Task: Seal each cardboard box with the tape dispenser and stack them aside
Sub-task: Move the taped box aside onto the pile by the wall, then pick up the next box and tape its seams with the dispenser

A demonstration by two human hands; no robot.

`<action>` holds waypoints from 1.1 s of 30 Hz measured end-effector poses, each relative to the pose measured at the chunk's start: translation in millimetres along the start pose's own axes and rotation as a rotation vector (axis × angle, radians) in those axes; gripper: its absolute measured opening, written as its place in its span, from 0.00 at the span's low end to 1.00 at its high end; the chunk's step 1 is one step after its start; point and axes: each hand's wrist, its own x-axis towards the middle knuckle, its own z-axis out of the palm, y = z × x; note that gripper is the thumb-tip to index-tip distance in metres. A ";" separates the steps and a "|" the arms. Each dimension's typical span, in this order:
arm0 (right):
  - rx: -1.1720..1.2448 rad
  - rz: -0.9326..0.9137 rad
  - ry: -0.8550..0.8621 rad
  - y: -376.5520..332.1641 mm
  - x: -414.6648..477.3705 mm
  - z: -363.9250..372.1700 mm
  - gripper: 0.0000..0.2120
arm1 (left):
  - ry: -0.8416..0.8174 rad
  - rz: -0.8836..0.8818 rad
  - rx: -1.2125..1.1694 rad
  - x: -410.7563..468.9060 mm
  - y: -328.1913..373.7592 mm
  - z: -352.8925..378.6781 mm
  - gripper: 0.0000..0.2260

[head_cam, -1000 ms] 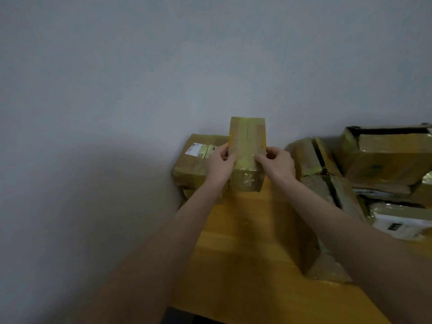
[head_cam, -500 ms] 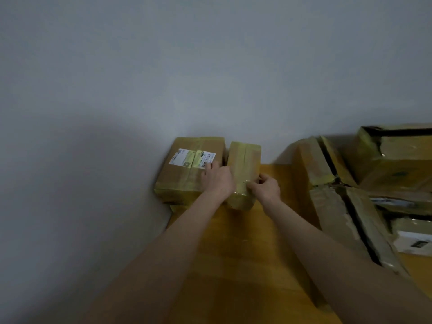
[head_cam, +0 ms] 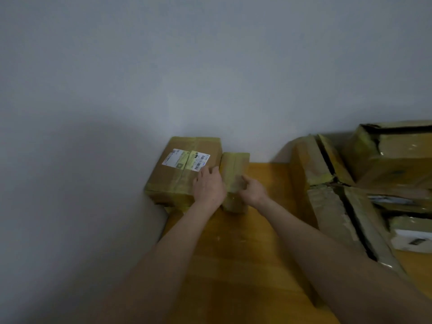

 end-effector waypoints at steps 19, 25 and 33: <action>-0.308 0.101 0.504 104.0 -151.8 -189.5 0.23 | 0.030 0.451 -0.097 -72.1 222.6 4.4 0.18; -0.278 0.130 0.537 179.8 -166.2 -262.5 0.24 | 0.031 0.476 -0.093 -106.1 332.3 39.4 0.19; -0.252 0.115 0.476 291.1 -184.7 -364.4 0.22 | -0.040 0.393 -0.183 -138.7 474.7 92.1 0.20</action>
